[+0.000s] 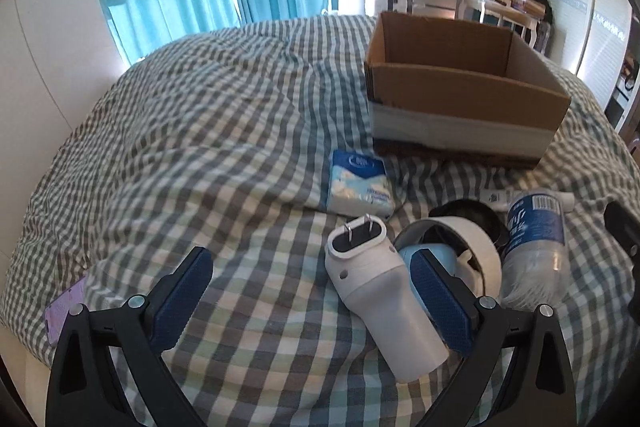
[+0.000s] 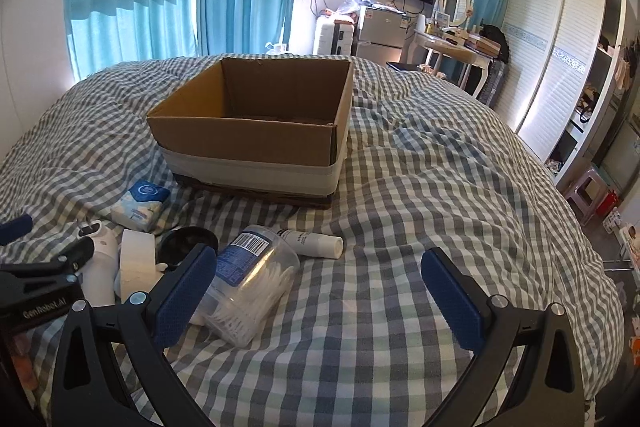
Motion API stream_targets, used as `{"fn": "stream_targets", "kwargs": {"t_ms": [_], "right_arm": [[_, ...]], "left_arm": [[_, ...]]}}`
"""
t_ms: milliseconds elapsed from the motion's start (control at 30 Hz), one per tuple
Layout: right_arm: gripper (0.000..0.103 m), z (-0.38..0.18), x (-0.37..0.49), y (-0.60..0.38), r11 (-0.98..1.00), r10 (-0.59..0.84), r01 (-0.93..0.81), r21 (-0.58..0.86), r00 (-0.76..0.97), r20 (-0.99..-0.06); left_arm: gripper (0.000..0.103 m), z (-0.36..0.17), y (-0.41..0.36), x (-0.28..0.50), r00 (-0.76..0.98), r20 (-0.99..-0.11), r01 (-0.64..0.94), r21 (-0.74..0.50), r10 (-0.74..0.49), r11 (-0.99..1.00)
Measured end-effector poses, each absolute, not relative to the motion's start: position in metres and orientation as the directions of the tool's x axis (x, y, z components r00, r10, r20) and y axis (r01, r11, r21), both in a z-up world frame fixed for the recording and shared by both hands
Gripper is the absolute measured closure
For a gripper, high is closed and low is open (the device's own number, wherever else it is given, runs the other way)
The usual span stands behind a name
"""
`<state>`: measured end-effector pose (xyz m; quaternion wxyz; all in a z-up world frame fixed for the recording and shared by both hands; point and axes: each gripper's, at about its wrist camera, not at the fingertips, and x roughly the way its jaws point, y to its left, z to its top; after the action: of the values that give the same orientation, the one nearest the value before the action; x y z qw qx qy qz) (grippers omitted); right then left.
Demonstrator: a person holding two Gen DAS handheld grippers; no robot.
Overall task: Organize objects
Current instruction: 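Grasp the white plug device with the left tool while the right tool grasps the cotton-swab tub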
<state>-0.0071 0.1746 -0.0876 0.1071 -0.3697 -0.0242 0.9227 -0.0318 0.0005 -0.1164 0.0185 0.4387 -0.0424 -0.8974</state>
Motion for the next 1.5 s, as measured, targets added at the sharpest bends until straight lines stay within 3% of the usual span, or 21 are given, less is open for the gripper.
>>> {"fn": "stream_targets", "kwargs": {"t_ms": [400,533,933,1000,1100,1500], "right_arm": [[0.000,-0.104,-0.023,0.178,-0.982,0.177,-0.172,-0.080,-0.679,-0.713],[0.000,-0.108,-0.031,0.175,-0.984,0.162,-0.162,-0.070,-0.668,-0.726],[0.002,-0.139,-0.070,0.158,-0.988,0.115,-0.148,-0.034,-0.577,-0.809],[0.010,-0.147,-0.075,0.156,-0.990,0.092,-0.137,-0.018,-0.553,-0.828],[0.018,-0.158,-0.081,0.154,-0.993,0.074,-0.120,-0.012,-0.522,-0.850],[0.019,-0.180,-0.101,0.152,-0.987,0.082,-0.163,-0.008,-0.453,-0.888]], "left_arm": [[0.027,-0.152,0.016,-0.043,-0.524,-0.852,-0.099,0.063,-0.002,-0.993],[0.049,-0.157,0.022,-0.045,-0.503,-0.863,-0.147,0.042,0.038,-0.988],[0.053,-0.101,0.013,-0.031,-0.629,-0.775,-0.140,0.042,0.056,-0.989],[0.053,-0.096,0.008,-0.033,-0.646,-0.763,-0.121,0.058,0.035,-0.991],[0.053,-0.097,0.004,-0.036,-0.647,-0.762,-0.117,0.063,0.027,-0.991],[0.053,-0.116,-0.005,-0.057,-0.610,-0.787,-0.129,-0.018,0.094,-0.992]]}}
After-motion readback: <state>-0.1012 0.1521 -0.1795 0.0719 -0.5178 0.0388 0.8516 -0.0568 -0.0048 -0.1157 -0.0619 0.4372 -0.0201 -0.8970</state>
